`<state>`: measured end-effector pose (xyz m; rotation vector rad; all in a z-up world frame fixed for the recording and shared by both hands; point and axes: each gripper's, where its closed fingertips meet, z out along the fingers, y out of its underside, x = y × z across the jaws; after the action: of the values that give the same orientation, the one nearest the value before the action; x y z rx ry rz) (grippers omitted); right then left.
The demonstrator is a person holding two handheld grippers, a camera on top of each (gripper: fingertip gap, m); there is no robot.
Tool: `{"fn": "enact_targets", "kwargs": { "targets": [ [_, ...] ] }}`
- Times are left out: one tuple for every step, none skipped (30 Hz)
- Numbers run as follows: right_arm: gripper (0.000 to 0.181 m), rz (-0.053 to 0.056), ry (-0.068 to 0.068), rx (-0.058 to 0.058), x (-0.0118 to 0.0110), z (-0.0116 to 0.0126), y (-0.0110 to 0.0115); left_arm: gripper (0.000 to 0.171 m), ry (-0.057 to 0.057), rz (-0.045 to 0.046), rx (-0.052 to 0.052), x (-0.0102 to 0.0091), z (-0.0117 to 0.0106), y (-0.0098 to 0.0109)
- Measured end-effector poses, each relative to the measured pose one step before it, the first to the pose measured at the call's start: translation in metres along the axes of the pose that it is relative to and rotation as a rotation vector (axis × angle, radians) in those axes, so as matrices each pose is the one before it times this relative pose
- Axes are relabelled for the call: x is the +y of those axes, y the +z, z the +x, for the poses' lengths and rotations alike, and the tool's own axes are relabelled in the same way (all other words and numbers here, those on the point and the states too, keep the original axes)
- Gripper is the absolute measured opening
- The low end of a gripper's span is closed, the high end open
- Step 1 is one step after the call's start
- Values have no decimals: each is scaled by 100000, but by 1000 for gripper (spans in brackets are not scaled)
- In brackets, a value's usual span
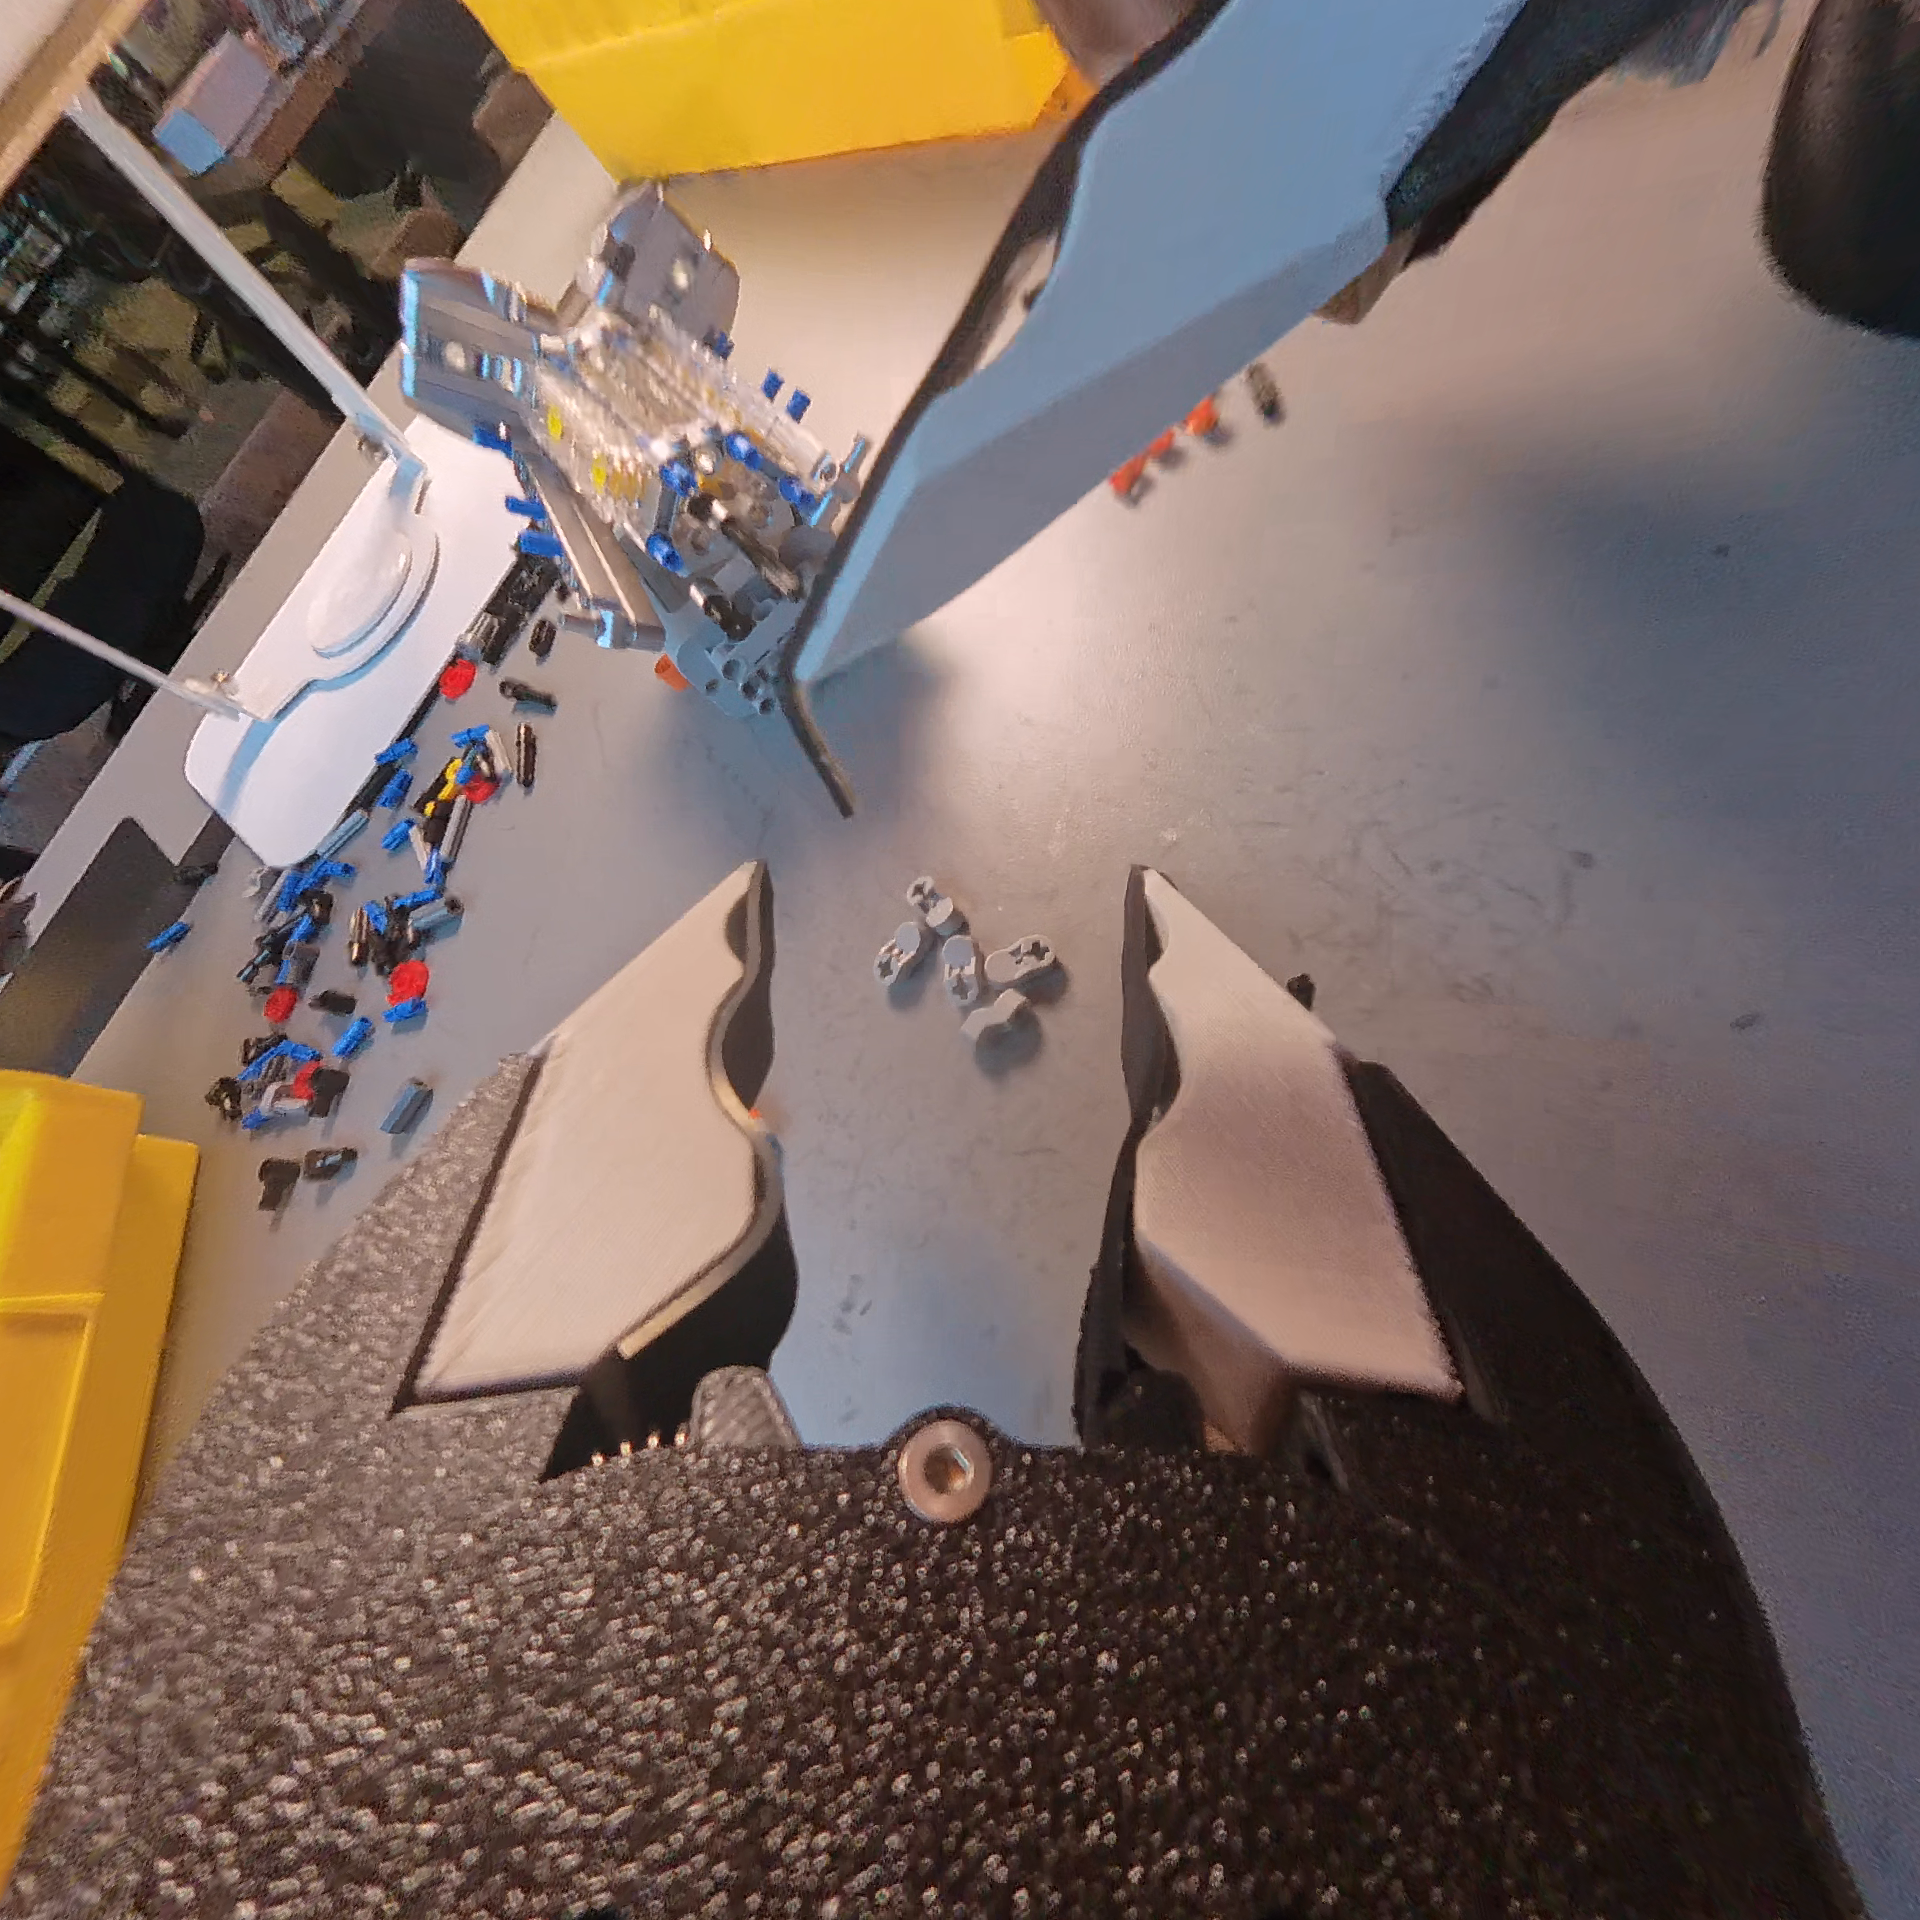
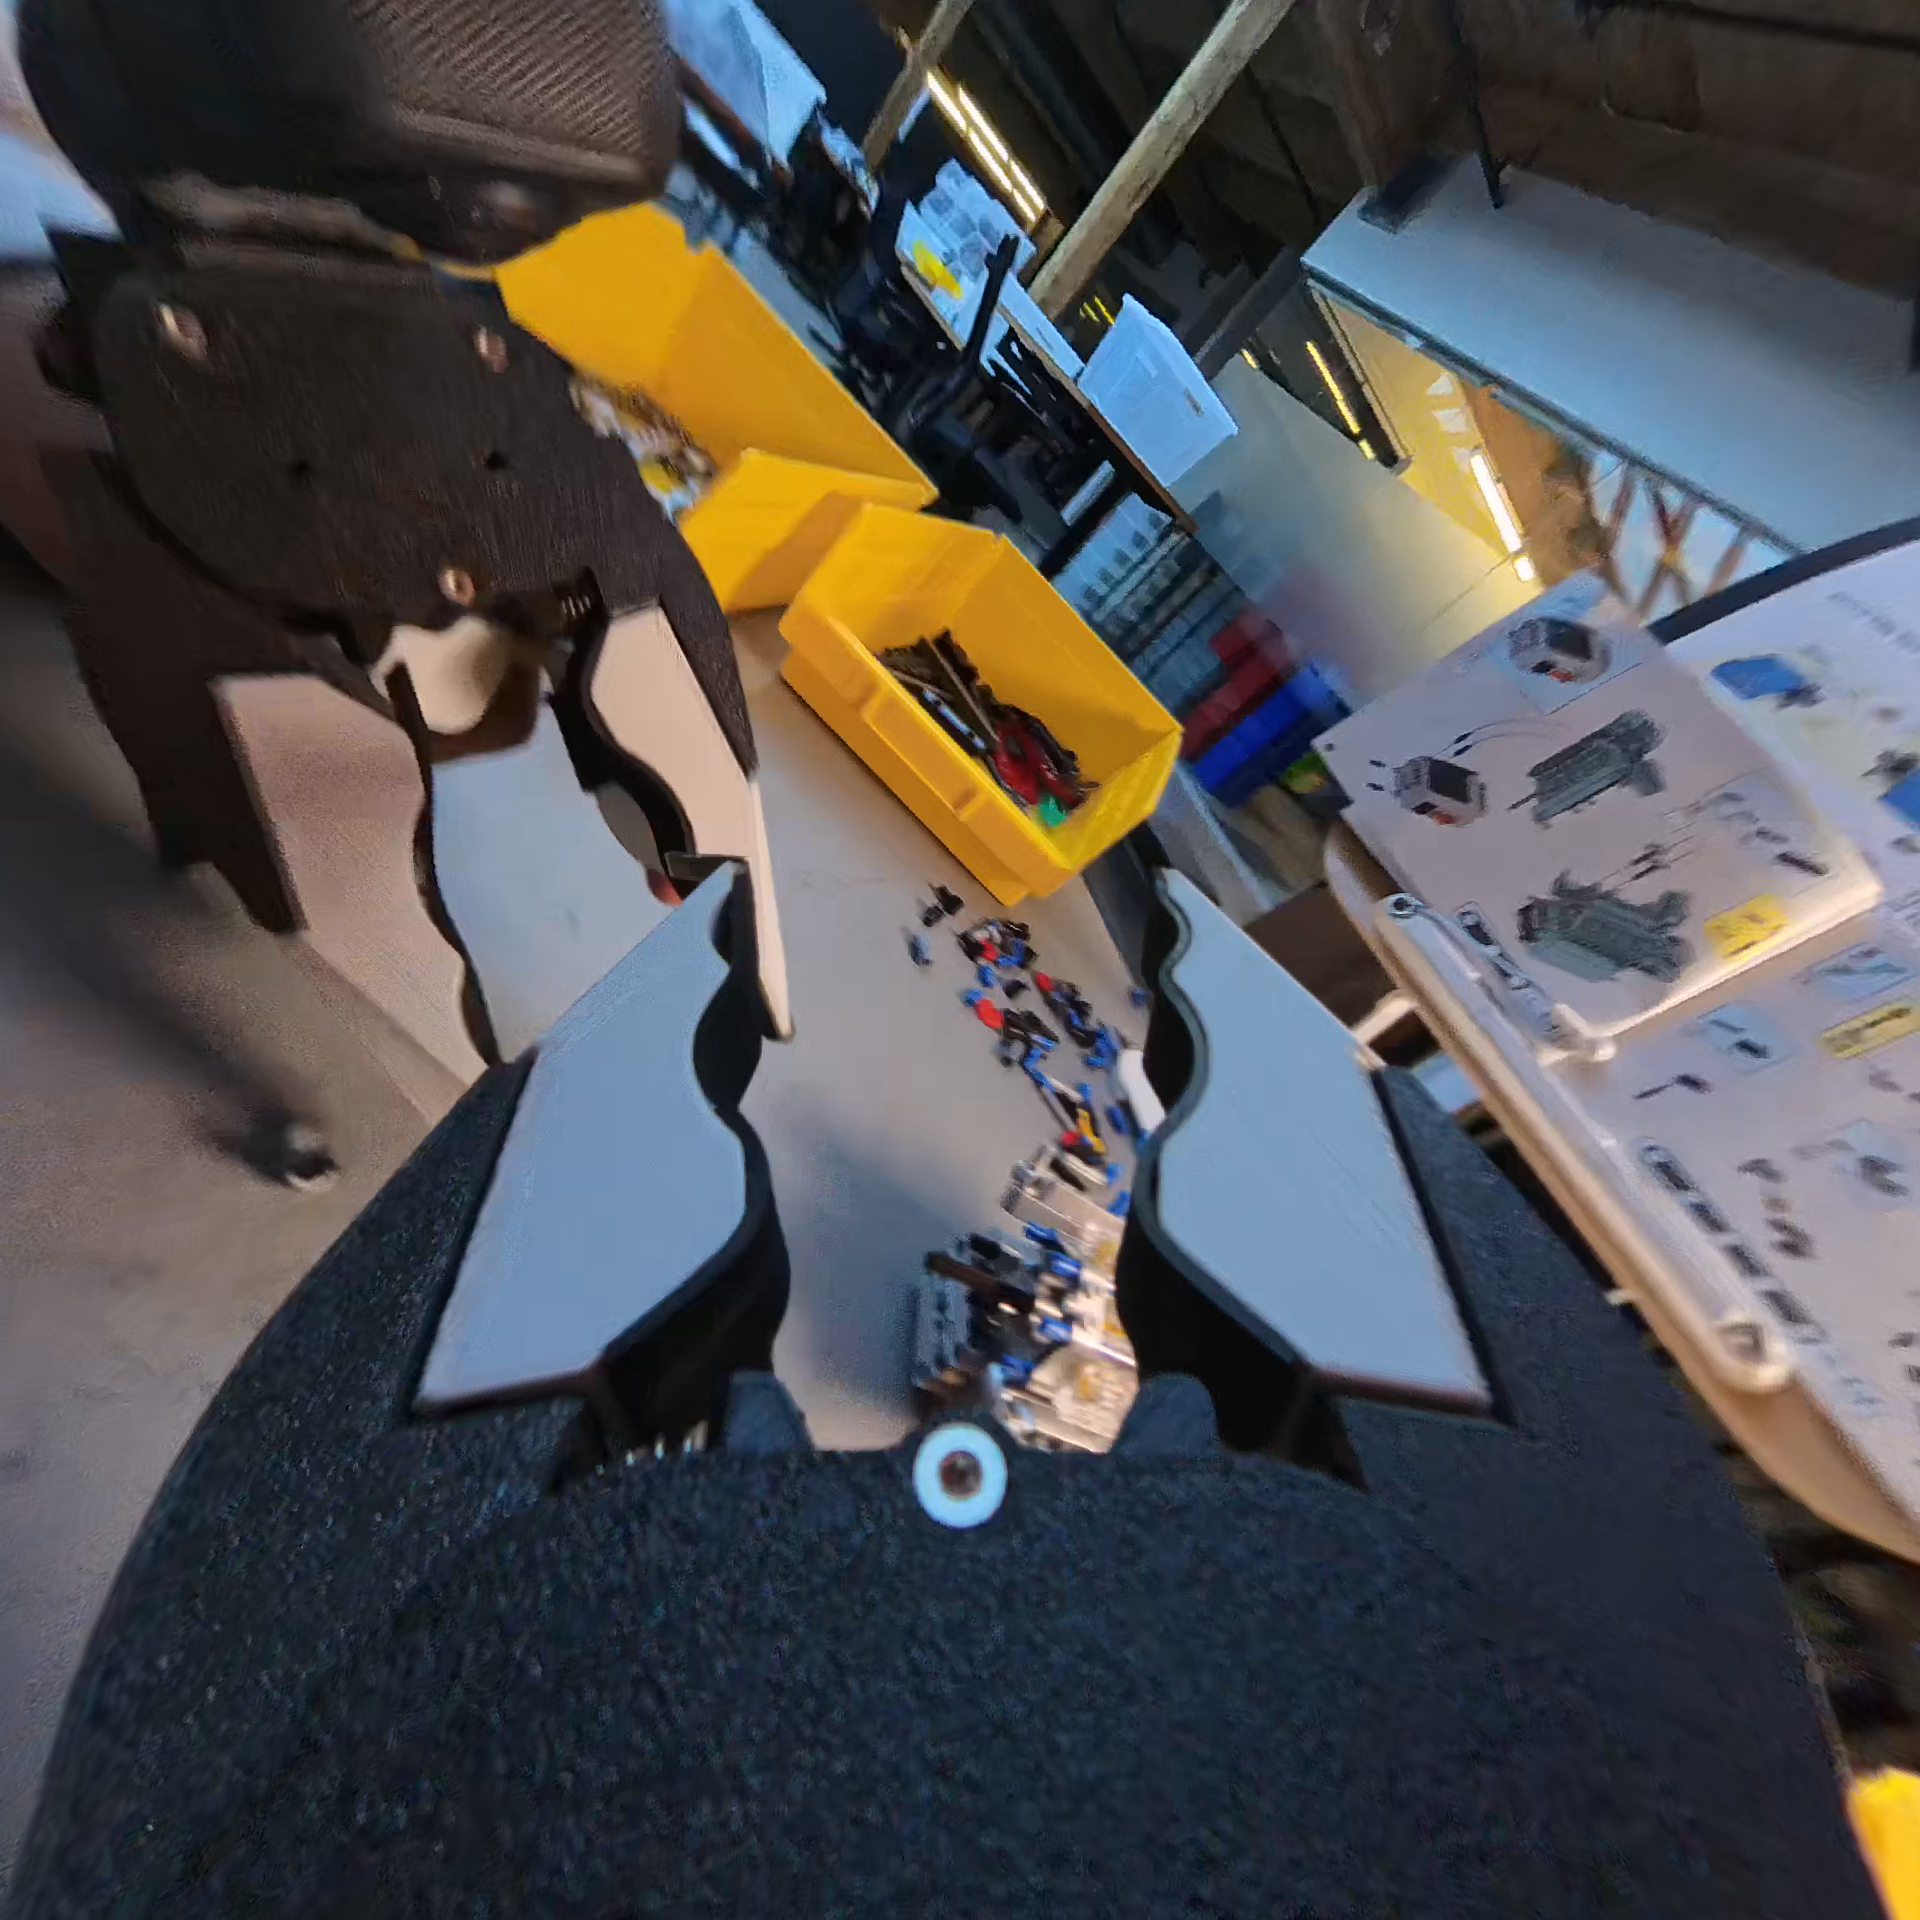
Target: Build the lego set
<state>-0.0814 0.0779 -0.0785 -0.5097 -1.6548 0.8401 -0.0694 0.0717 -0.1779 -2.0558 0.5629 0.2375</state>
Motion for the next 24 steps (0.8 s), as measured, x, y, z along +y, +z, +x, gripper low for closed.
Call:
{"fn": "enact_targets", "kwargs": {
  "targets": [
    [74,3826,11525,-2711,-671,14,-79,62,-2153,5312,2910,-791,240,-370],
    [74,3944,10295,-2215,-649,85,-127,60,-3027,5406,3114,-794,171,-420],
    [73,3658,8674,-2367,-617,47,-216,59,-3481,5183,3156,-735,96,-463],
    [70,2772,6993,-3139,-478,-132,-260,58,-3555,5167,3212,-712,21,-507],
    [69,2008,5558,-2390,-332,-113,-258,56,-3521,5136,3043,-689,-76,-540],
    [68,1862,4383,-2293,-246,-190,-263,54,-3499,4929,2868,-653,-137,-545],
    [65,1136,3966,-3371,-95,-398,-220,53,-3403,4688,3748,-642,-28,-523],
    [63,651,4176,-4071,10,-546,-159,49,-3518,4280,5500,-584,234,-497],
    [63,673,4402,-4250,51,-602,-101,43,-4008,4302,7024,-594,509,-458],
    [64,725,4063,-4132,99,-592,-58,39,-4566,4979,8304,-727,765,-437],
    [64,811,3591,-3860,106,-559,-33,35,-4857,5166,9185,-762,984,-373],
    [64,877,3046,-3133,92,-459,-11,32,-4655,5067,8840,-774,1019,-300],
    [64,941,2352,-2602,61,-406,26,30,-3951,5350,7033,-785,844,-200],
    [64,972,1845,-2556,7,-405,52,27,-3059,5280,5270,-730,681,-107],
    [64,738,1602,-2192,-7,-352,93,23,-2303,3921,4372,-476,599,17],
    [64,422,1214,-1650,3,-256,136,20,-1589,1799,3862,-120,556,142],
    [65,192,804,-1372,28,-215,135,20,-940,524,3203,80,504,238],
    [64,135,655,-992,47,-148,131,20,-677,435,2524,89,416,265],
    [64,105,531,-750,72,-124,121,20,-823,437,2308,70,369,248],
    [65,-209,382,-660,119,-120,121,19,-944,2,1877,107,266,215],
    [65,-334,283,-724,129,-142,121,19,-704,-446,1120,159,132,192],
    [65,-37,423,-635,72,-113,99,19,-337,-662,759,186,84,127],
    [65,-243,394,-470,99,-66,90,19,-236,-509,693,134,86,82],
    [65,-34,368,-380,47,-56,64,18,-250,-203,552,66,71,40]
  ]
}}
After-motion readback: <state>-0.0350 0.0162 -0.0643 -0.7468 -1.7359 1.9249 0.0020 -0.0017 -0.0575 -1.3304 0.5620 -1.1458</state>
